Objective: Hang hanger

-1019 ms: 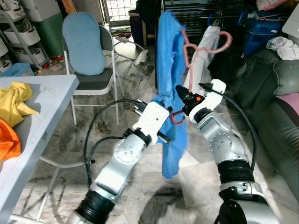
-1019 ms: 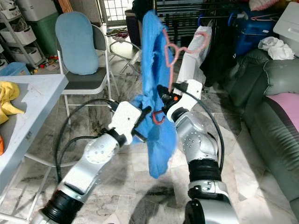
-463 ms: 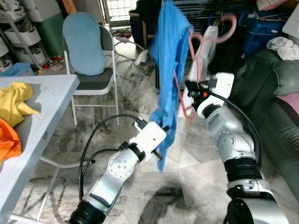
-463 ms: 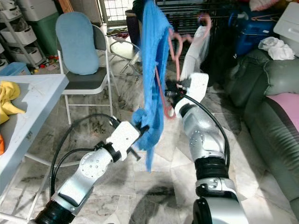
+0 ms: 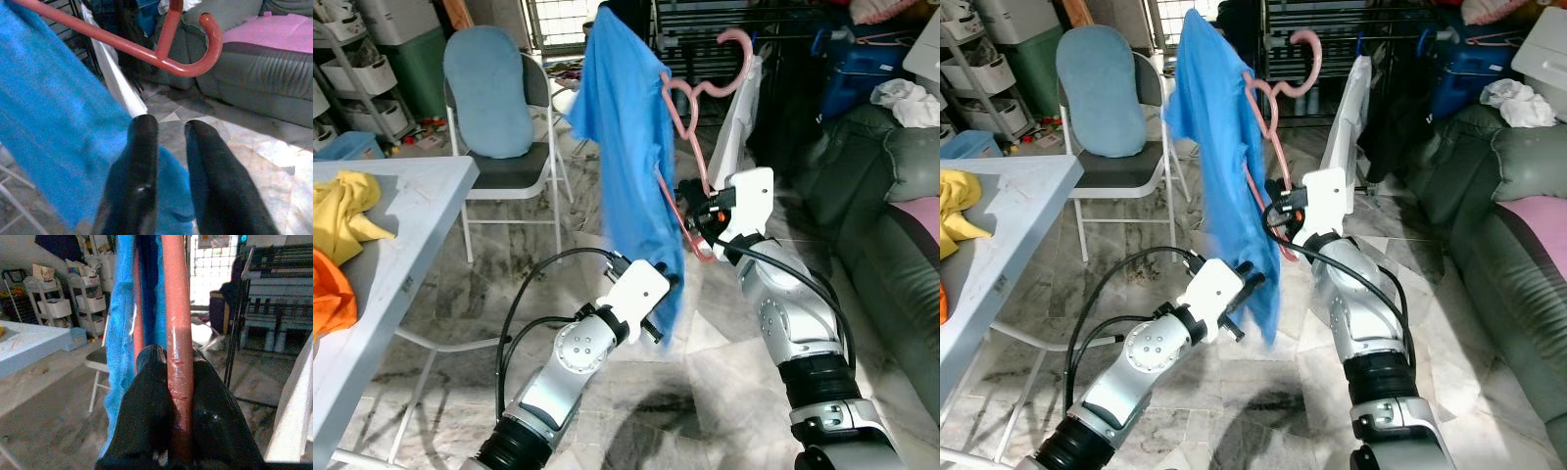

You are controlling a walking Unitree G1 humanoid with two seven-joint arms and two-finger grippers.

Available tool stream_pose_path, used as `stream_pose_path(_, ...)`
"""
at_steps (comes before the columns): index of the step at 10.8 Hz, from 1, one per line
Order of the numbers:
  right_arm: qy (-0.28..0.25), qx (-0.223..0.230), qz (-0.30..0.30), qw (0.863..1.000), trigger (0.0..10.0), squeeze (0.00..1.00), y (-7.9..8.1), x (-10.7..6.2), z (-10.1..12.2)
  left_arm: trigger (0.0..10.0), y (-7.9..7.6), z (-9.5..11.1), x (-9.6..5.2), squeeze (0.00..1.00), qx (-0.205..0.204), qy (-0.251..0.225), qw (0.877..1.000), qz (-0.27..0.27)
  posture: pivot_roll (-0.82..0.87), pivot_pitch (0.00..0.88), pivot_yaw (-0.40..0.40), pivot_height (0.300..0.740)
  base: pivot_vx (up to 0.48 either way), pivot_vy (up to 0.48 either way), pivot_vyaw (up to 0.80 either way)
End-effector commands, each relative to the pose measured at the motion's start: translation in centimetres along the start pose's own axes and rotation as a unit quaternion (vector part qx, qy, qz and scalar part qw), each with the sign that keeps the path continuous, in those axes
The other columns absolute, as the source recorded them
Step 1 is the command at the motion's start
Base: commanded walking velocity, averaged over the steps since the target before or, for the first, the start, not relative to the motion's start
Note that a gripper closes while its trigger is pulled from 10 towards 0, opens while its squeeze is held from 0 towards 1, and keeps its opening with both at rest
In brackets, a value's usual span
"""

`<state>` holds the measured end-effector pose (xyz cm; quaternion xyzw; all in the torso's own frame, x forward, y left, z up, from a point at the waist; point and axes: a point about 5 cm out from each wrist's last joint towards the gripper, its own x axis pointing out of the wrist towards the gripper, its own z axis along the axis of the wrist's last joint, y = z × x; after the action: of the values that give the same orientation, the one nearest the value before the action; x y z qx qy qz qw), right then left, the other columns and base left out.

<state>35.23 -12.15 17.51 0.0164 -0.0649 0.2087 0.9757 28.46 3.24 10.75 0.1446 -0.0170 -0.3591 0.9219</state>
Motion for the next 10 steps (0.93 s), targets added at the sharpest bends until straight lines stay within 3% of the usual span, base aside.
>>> stream_pose_path(1,-0.051,-0.025,-0.002,0.998,10.0,0.0,0.3,0.3,1.6,10.0,0.6,0.0,-0.1,1.0,0.013,-0.001,1.0,0.011,-0.01,0.002,0.025,0.74,0.0,0.0,0.0)
stream_pose_path(4,-0.04,-0.022,0.014,0.999,10.0,0.0,0.3,-0.2,0.7,10.0,0.8,0.8,-0.7,1.0,0.022,-0.019,1.0,0.006,-0.01,0.002,0.025,0.74,0.0,0.0,0.0)
stream_pose_path(6,-0.061,-0.01,0.032,0.998,10.0,0.0,0.0,-0.9,0.7,10.0,2.3,1.7,-1.9,1.0,0.026,-0.04,0.998,0.034,0.0,0.005,0.027,0.74,0.0,0.0,0.0)
stream_pose_path(8,-0.034,-0.016,0.072,0.997,10.0,0.0,-0.6,-2.1,-0.8,10.0,5.8,2.1,-3.3,1.0,0.017,-0.045,0.992,0.118,0.02,0.0,0.023,0.74,0.0,0.0,0.0)
stream_pose_path(10,0.002,-0.026,0.132,0.991,10.0,0.0,-1.2,-4.1,-2.3,10.0,7.7,2.4,-3.7,1.0,0.031,-0.049,0.986,0.156,0.01,0.0,0.024,0.74,0.0,0.0,0.0)
